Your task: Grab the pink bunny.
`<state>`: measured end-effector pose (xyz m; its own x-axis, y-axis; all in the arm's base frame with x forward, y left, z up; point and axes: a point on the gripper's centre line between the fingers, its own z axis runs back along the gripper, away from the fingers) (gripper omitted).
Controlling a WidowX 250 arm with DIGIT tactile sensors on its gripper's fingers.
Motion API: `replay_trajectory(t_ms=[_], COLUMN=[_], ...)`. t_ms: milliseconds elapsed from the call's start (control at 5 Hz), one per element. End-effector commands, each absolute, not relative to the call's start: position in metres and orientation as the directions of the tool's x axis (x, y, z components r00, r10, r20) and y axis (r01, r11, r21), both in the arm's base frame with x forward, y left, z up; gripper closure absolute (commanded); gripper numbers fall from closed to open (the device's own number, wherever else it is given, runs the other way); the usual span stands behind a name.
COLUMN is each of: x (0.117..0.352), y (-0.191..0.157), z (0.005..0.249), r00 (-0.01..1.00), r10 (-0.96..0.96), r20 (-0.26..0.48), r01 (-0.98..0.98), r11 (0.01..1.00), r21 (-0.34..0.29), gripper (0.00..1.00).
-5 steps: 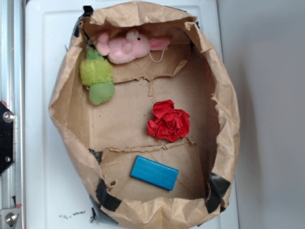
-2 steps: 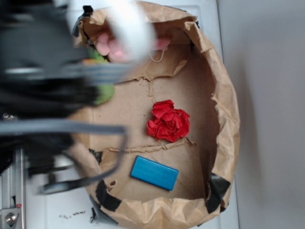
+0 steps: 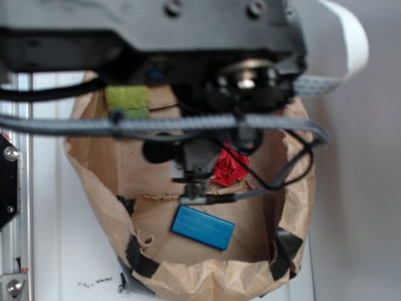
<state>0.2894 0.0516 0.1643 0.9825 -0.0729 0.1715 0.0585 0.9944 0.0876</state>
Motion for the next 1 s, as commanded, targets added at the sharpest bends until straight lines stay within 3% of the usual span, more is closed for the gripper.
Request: replay_trajectory(t_ms=[0,400,600,800], x=[0.295,0.284,0.288,0.307], y=[0.063,0.085,0.091,0.104], z=[0.154,0.128,0.116,0.106], r00=[0.952,0.985,0.993,0.999], r10=[-0.208,-0.12,-0.078,0.013], r20=[0.226,0.123,0.092,0.051], r01=[0.177,0.099,0.06,-0.022], r11=[0.973,0.982,0.981,0.982], r21=[0.15,0.16,0.184,0.188], gripper=[0.0,0.0,0.0,0.0])
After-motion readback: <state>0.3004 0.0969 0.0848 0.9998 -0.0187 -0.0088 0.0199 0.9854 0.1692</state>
